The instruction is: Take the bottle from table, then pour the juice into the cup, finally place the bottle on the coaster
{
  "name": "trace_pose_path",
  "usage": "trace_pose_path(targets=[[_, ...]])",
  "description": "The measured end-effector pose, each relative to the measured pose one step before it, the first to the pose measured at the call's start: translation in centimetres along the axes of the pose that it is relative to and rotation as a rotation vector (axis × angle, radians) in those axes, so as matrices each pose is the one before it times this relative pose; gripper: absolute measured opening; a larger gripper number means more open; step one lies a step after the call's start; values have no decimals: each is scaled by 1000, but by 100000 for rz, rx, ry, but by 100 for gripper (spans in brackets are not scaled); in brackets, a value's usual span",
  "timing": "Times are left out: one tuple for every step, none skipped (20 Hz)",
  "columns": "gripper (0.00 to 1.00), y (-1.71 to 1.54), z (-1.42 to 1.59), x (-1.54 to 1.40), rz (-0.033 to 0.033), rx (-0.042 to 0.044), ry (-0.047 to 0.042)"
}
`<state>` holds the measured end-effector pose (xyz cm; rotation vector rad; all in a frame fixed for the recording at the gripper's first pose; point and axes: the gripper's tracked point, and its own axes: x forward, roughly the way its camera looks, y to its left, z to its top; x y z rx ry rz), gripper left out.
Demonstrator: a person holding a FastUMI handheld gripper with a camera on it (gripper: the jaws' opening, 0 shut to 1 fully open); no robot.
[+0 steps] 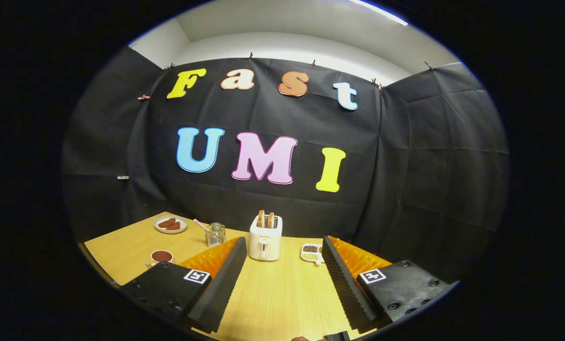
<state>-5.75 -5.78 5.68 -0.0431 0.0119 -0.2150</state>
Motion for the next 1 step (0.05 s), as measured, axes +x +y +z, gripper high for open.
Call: trace_pose_path(targets=[[98, 95, 50, -143, 94, -107, -315]])
